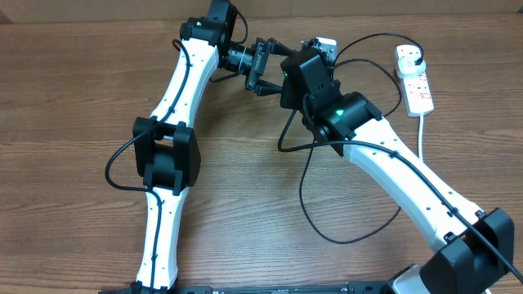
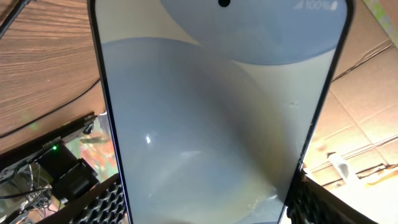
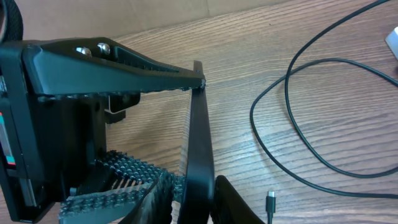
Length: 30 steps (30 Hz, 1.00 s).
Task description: Plug charger to phone and switch on socket
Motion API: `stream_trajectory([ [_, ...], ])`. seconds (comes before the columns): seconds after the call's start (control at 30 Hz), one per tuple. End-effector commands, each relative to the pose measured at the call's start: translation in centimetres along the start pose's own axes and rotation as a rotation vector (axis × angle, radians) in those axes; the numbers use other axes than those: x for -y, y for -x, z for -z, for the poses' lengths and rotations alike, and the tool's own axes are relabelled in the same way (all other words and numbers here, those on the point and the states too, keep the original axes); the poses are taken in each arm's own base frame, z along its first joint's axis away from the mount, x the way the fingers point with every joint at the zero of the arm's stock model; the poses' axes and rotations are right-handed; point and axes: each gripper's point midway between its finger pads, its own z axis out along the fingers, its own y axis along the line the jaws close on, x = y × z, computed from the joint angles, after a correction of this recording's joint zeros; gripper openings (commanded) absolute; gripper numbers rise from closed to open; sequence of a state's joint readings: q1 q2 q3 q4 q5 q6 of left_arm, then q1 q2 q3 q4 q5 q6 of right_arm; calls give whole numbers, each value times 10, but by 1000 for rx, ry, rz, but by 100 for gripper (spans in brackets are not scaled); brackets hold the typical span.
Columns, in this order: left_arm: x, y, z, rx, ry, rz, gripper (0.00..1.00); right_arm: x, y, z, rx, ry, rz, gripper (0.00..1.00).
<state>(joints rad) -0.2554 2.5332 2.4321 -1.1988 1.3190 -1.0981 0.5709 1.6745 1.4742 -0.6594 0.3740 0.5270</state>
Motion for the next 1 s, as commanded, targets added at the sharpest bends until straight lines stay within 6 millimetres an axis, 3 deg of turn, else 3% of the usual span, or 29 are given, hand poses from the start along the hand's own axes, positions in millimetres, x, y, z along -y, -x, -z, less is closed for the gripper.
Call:
stream_trajectory([
  [0.0, 14, -18, 0, -33, -22, -43, 72, -2, 15, 2, 39, 0, -21, 20],
  [0.13, 14, -18, 0, -33, -22, -43, 72, -2, 15, 2, 41, 1, -22, 13],
  [0.33, 14, -17, 0, -31, -21, -44, 72, -2, 15, 2, 41, 2, -21, 19],
  [0.43, 13, -17, 0, -27, -19, -47, 72, -2, 15, 2, 40, 1, -21, 4],
  [0.73, 13, -16, 0, -23, -17, -48, 72, -2, 14, 2, 37, 0, -20, 4],
  [0.97, 13, 1, 3, 65, 5, -109, 72, -2, 17, 2, 45, -2, -15, 4],
])
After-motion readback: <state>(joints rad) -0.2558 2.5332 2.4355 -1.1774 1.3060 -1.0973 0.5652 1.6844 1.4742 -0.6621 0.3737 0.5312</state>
